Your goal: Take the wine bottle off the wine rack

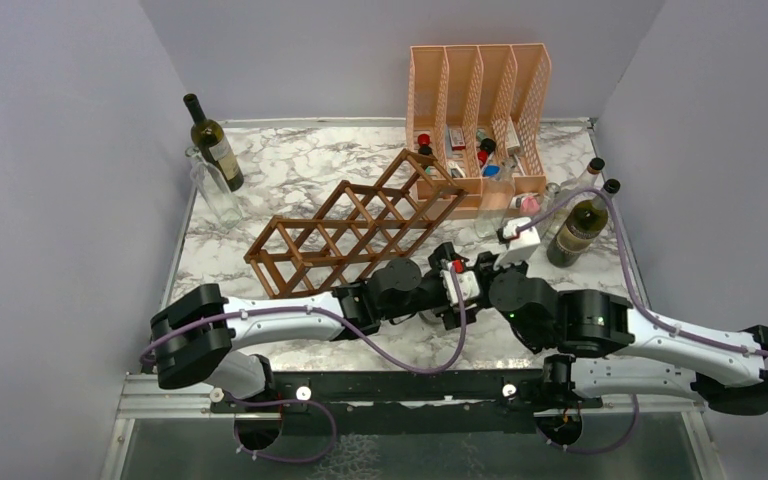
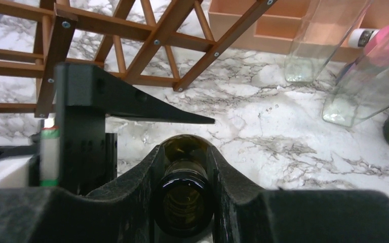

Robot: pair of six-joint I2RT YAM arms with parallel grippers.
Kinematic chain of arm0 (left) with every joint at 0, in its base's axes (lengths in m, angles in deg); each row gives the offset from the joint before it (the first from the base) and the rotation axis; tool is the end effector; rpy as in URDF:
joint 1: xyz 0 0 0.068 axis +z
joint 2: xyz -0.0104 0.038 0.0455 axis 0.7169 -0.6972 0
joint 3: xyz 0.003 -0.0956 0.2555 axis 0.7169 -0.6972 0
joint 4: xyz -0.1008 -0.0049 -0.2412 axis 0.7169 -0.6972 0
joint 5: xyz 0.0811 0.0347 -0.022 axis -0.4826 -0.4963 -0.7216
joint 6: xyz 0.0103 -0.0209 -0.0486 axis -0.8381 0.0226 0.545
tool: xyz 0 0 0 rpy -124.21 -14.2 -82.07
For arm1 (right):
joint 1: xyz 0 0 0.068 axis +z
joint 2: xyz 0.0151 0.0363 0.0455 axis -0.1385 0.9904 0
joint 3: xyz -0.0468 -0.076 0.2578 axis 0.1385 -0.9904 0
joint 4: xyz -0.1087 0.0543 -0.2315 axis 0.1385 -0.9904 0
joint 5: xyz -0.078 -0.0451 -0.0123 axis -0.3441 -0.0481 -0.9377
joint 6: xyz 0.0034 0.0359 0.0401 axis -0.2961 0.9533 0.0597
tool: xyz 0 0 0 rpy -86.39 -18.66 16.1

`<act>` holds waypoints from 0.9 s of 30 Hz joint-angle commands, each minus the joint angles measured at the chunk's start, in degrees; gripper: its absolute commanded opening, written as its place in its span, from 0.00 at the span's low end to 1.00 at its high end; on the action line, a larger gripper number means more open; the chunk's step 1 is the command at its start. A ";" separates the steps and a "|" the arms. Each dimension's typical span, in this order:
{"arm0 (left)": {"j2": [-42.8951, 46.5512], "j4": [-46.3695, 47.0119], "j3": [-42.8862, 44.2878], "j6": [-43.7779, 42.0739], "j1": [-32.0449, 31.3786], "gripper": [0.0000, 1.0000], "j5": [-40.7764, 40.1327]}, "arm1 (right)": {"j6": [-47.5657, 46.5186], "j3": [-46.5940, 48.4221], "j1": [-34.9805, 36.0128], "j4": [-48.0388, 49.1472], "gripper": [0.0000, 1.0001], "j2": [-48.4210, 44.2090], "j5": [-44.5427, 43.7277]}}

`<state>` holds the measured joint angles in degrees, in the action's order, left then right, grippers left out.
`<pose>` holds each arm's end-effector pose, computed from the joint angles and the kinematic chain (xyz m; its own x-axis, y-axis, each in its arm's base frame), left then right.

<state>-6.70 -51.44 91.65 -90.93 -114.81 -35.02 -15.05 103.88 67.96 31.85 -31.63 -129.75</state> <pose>0.1148 -0.3044 0.2607 0.1764 0.2390 -0.9549 0.9368 0.2571 0.2374 0.0631 0.1404 0.3454 -0.3858 0.0334 -0.9220 -0.3031 0.9393 0.1609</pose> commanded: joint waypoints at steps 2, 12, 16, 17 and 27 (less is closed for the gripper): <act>4.58 8.12 2.26 -3.26 -1.47 0.99 -1.25 | 4.99 4.23 0.31 -1.68 0.01 5.01 -5.08; 9.97 12.80 -1.59 -7.85 -1.50 0.99 -10.09 | -1.99 9.41 -16.47 0.13 0.01 11.94 5.09; 9.86 13.57 -2.00 -9.24 -1.48 0.99 -13.01 | -7.29 12.43 -20.93 2.98 0.01 13.16 7.35; 9.55 13.51 -1.84 -9.32 -1.48 0.99 -13.52 | -8.27 14.02 -22.08 2.69 0.01 14.07 7.67; 10.06 13.63 -1.85 -10.61 -1.45 0.99 -16.93 | -13.11 24.62 -35.09 -5.27 0.01 23.50 16.14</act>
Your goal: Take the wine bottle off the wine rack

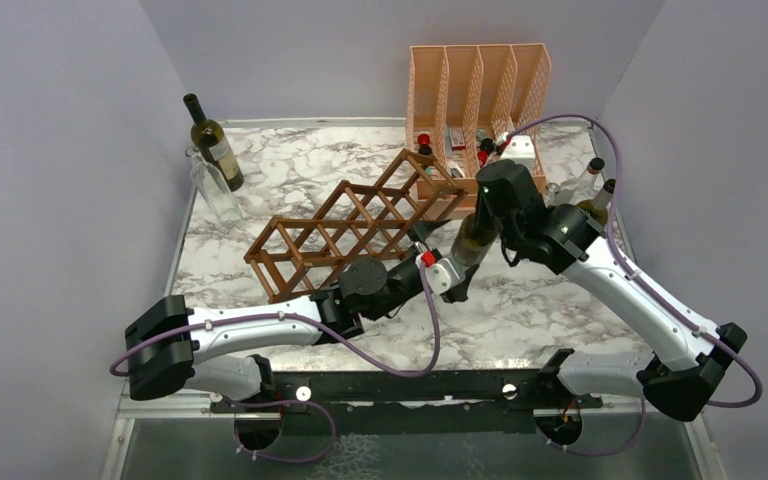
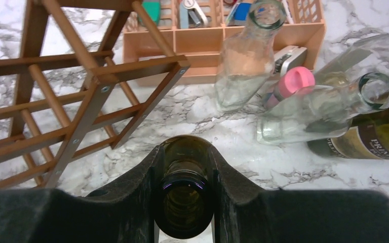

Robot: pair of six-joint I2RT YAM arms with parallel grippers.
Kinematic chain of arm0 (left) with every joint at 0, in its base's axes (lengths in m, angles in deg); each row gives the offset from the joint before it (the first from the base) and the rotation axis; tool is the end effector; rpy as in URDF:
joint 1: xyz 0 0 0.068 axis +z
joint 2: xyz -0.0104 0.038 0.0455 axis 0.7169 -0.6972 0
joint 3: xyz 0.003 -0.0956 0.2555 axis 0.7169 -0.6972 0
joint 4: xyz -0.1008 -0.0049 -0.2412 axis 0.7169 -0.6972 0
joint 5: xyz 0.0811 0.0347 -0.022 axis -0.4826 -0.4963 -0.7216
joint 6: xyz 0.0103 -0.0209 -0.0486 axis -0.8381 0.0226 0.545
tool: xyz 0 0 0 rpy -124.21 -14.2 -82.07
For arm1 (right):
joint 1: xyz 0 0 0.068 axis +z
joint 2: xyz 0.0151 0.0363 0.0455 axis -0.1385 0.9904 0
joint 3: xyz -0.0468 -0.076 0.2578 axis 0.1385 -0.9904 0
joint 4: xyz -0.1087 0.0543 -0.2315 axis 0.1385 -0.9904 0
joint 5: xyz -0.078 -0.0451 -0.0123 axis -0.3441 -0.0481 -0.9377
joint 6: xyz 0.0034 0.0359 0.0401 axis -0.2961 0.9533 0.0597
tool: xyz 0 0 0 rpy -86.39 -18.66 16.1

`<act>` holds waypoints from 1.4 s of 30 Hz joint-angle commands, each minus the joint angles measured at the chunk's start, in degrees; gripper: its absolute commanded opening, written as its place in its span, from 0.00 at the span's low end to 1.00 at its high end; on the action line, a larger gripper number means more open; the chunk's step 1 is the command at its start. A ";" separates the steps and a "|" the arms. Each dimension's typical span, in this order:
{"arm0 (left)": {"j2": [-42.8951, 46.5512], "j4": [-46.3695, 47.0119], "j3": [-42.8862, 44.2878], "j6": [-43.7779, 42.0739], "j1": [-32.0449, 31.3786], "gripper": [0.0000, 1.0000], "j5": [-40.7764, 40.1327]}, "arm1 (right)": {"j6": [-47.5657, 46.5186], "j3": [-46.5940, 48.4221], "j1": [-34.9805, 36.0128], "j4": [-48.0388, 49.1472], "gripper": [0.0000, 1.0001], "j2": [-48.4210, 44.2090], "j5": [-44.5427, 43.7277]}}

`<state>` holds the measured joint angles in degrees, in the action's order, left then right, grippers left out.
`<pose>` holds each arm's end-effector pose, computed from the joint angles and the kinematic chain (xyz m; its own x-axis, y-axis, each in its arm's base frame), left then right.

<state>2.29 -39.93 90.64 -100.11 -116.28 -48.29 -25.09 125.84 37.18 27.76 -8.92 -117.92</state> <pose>0.1048 -0.2765 0.3222 0.3982 0.0606 -0.9153 0.7743 0.5128 0.3708 0.1843 0.1544 0.3887 -0.4843 0.0070 -0.8749 -0.0053 0.9999 0.0110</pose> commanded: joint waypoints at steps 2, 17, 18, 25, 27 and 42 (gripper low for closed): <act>1.54 2.42 -1.02 -1.84 0.07 0.99 -4.20 | -4.25 2.21 -7.19 0.05 0.01 0.81 7.42; 2.72 3.37 -1.57 -3.08 0.42 0.99 -5.68 | -9.19 1.58 -14.75 3.80 0.01 4.91 11.06; 2.82 3.43 -1.60 -3.18 0.51 0.99 -5.69 | -8.98 1.10 -14.78 3.80 0.01 4.85 11.56; 3.43 3.44 -1.62 -3.53 0.77 0.99 -5.78 | -9.89 -0.74 -14.74 4.38 0.44 3.33 14.14; 3.53 3.41 -1.66 -3.78 0.78 0.99 -5.78 | -10.34 -0.47 -14.74 4.08 0.56 2.83 14.02; 7.73 1.13 0.90 2.09 13.81 0.99 -5.04 | -16.04 3.28 -14.74 4.05 1.00 -4.96 22.90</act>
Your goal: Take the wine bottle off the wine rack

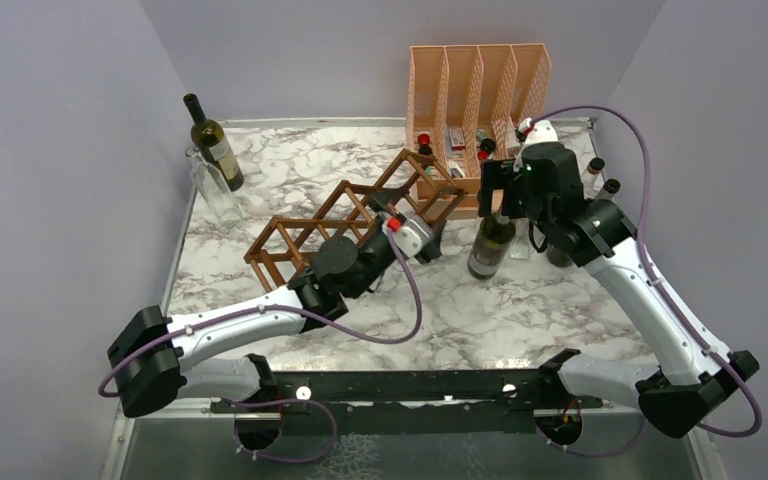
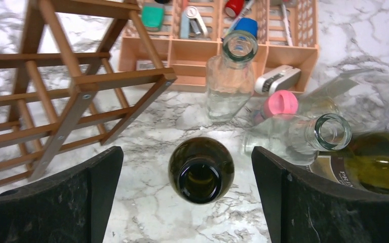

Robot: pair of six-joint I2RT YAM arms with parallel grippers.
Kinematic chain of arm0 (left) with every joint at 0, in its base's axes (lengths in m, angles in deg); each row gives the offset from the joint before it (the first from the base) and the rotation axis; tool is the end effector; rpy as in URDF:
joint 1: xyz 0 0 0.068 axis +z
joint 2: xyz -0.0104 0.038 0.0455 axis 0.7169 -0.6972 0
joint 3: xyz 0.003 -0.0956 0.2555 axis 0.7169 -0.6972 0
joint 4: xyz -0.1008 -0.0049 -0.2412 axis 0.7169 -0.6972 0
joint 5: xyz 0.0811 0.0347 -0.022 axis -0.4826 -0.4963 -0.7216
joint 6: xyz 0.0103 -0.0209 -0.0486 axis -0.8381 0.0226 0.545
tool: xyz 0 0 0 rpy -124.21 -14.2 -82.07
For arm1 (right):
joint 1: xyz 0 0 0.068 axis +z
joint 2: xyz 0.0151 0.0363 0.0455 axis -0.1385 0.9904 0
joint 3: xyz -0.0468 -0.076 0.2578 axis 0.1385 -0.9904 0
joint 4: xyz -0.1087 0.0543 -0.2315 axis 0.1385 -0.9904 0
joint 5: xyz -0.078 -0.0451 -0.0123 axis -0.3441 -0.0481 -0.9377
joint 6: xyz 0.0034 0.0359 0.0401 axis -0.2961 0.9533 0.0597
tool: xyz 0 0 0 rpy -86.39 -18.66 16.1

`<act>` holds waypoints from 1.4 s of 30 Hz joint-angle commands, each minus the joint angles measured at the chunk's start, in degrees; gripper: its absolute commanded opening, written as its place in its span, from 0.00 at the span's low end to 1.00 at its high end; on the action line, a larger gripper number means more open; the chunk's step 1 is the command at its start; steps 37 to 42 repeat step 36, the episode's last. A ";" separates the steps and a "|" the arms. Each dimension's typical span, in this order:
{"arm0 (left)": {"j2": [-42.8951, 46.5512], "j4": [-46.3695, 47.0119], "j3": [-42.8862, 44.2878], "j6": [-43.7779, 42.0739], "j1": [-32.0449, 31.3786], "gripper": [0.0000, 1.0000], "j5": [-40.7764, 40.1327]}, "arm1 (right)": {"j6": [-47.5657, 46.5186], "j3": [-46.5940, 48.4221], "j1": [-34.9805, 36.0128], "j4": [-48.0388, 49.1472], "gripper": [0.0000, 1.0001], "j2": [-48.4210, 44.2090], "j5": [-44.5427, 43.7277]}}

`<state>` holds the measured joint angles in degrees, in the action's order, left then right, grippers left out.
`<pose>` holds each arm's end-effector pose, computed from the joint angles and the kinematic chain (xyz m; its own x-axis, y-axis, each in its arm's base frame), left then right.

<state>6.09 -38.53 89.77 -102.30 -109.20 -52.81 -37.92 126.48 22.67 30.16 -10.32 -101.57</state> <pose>0.1334 -0.2460 0.3371 0.4234 0.0975 -0.9007 0.6326 0.6798 0.3710 0.2121 0.1105 0.3982 -0.5092 -0.0521 -0.8591 -0.0964 0.9953 -0.0033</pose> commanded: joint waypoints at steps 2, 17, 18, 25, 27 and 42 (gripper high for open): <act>5.75 -4.09 4.35 6.43 12.89 0.99 0.75 | -4.46 2.99 -0.22 3.31 1.00 -5.50 9.49; 18.96 -39.02 25.15 22.32 45.81 0.99 7.42 | -8.09 8.23 -0.23 9.06 1.00 -15.69 8.34; 19.74 -40.05 25.87 22.82 45.82 0.99 7.38 | -8.63 8.16 -0.28 9.75 1.00 -16.47 8.31; 23.05 -42.23 28.85 25.58 45.82 0.99 6.81 | -9.83 8.76 -0.22 11.09 1.00 -19.39 5.67; 23.61 -42.26 29.04 25.87 45.82 0.99 6.87 | -9.91 9.15 -0.23 10.84 1.00 -19.53 5.82; 25.50 -41.84 27.36 25.81 45.86 0.99 7.33 | -8.82 6.11 -0.27 12.87 1.00 -22.05 5.14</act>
